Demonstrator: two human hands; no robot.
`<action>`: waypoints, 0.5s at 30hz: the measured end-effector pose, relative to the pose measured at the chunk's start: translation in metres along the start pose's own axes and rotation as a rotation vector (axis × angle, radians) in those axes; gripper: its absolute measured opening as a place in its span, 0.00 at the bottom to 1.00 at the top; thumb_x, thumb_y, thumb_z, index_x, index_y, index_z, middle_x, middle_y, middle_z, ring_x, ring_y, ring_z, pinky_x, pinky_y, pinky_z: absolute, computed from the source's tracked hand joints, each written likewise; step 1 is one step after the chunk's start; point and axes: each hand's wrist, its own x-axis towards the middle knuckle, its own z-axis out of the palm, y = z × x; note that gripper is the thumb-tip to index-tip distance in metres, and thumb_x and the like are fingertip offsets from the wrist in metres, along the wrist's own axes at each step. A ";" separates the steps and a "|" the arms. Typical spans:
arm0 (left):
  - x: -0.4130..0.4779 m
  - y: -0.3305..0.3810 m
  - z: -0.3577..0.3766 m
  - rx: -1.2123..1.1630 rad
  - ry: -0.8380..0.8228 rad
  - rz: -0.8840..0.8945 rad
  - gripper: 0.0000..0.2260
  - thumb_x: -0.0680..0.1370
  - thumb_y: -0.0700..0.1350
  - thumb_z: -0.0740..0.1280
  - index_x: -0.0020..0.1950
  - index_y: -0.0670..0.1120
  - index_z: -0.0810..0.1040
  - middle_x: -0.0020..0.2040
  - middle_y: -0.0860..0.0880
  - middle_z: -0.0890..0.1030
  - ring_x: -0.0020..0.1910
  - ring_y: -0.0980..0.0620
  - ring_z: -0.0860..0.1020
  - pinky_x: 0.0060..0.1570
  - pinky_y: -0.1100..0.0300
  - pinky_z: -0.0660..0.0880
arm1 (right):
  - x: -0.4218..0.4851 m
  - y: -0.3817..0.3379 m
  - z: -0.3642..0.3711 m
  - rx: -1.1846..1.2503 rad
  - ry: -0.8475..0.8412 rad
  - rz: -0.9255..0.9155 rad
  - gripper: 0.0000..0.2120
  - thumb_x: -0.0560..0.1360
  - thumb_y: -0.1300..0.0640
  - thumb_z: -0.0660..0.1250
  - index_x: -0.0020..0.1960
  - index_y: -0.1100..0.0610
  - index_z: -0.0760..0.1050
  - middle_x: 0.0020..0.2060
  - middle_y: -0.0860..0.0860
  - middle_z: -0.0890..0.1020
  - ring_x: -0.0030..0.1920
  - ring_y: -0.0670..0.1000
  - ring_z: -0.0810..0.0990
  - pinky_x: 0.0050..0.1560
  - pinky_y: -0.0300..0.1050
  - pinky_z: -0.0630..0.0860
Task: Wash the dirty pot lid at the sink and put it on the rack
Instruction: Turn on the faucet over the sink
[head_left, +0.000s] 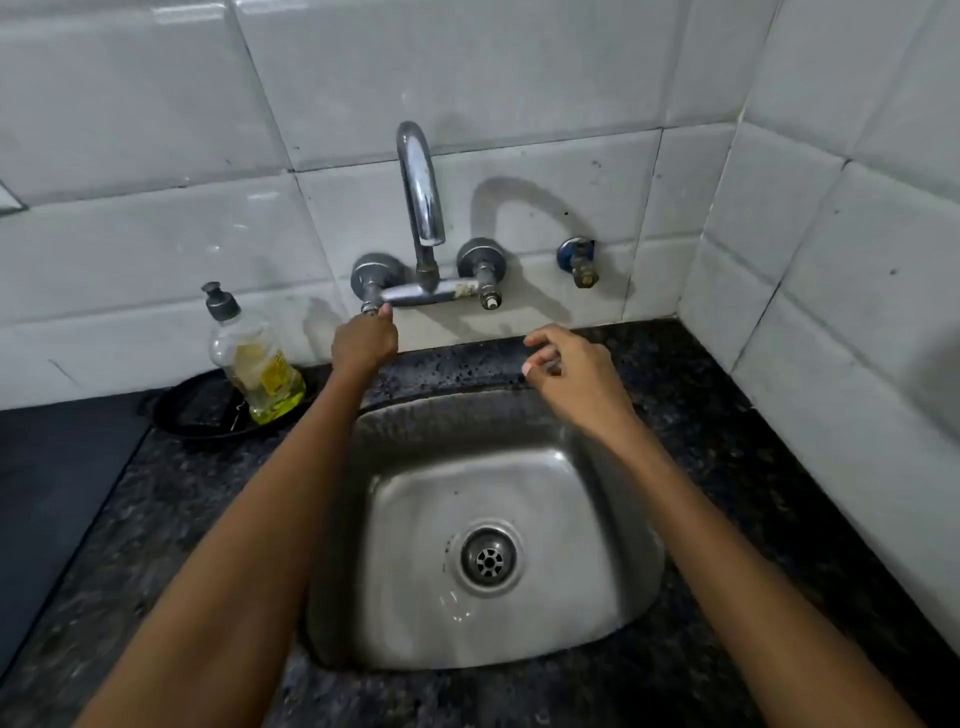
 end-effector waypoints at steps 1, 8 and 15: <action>0.008 -0.001 0.001 -0.007 0.007 -0.009 0.19 0.80 0.44 0.50 0.67 0.38 0.68 0.65 0.33 0.72 0.63 0.34 0.71 0.61 0.47 0.68 | 0.004 0.002 0.001 0.004 0.001 0.019 0.13 0.73 0.60 0.66 0.57 0.58 0.74 0.47 0.53 0.84 0.47 0.52 0.80 0.54 0.51 0.78; 0.014 -0.007 0.005 -0.999 -0.192 -0.281 0.12 0.81 0.42 0.44 0.59 0.39 0.61 0.56 0.33 0.76 0.33 0.44 0.81 0.48 0.48 0.73 | 0.010 0.006 0.007 0.008 0.015 0.043 0.12 0.72 0.60 0.67 0.56 0.57 0.75 0.46 0.53 0.84 0.44 0.49 0.79 0.54 0.49 0.78; -0.011 -0.050 -0.009 -0.773 -0.369 -0.243 0.13 0.81 0.48 0.52 0.58 0.44 0.71 0.51 0.43 0.73 0.50 0.45 0.75 0.49 0.48 0.72 | -0.003 -0.016 0.006 0.052 -0.035 -0.055 0.11 0.73 0.59 0.66 0.56 0.57 0.76 0.46 0.51 0.83 0.44 0.48 0.79 0.48 0.41 0.76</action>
